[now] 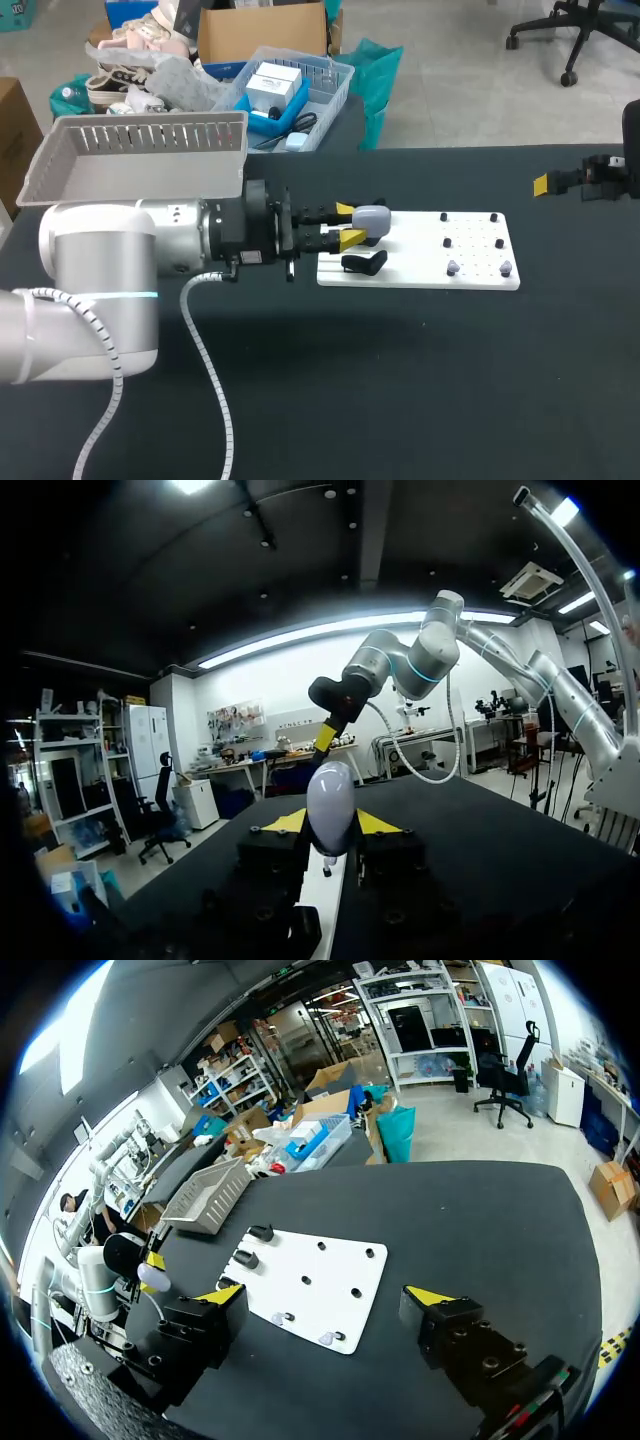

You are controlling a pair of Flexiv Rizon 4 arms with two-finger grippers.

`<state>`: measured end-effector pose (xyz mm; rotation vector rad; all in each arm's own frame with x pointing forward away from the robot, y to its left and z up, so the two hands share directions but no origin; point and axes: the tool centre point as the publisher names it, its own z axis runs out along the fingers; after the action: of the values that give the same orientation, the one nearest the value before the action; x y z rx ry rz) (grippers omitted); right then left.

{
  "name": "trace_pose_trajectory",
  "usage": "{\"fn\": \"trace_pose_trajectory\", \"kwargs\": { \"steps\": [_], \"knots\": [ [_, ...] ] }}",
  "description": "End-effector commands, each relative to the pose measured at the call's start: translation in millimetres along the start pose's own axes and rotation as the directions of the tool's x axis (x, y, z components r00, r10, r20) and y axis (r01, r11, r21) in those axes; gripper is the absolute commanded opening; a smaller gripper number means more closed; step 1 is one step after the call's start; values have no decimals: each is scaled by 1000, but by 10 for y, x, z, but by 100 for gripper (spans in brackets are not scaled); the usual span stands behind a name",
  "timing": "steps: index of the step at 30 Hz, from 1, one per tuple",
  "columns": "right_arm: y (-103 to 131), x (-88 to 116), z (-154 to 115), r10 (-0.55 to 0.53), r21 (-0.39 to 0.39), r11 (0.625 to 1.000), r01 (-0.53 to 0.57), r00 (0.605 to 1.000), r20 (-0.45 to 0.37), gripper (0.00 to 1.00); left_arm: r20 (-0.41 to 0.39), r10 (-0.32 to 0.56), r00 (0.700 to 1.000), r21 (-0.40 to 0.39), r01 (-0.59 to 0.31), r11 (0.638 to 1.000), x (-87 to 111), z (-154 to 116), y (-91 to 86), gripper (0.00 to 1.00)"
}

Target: Pick up each earbud case from the left stands, insert the matching earbuds, close the lid, and place the case in the box.

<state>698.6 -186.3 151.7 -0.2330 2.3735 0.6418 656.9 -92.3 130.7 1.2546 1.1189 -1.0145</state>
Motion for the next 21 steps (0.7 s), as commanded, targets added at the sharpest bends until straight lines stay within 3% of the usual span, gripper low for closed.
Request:
{"fn": "trace_pose_trajectory", "kwargs": {
  "steps": [1, 7, 10, 14, 21],
  "knots": [
    [-7, -2, 15, -1, -2, 1000, 1, 1000, 0, 100, 3, 2, 1000, -5, -2, 1000, 3, -2, -8, 0],
    [-7, -2, 15, -1, -2, 1000, 1, 1000, 0, 100, 3, 2, 1000, -5, -2, 1000, 3, -2, -8, 0],
    [-7, -2, 15, -1, -2, 1000, 1, 1000, 0, 100, -38, -4, 999, 0, 4, 1000, 39, -267, -13, 0],
    [-7, -2, 15, -1, -2, 1000, 1, 1000, 0, 100, -66, 1, 998, 36, 1, 999, 40, -427, -20, 0],
    [15, 71, 32, -12, -10, 1000, 12, 1000, -26, 100, -81, 13, 997, 75, -7, 997, 86, -446, 17, 0]
  ]
}}
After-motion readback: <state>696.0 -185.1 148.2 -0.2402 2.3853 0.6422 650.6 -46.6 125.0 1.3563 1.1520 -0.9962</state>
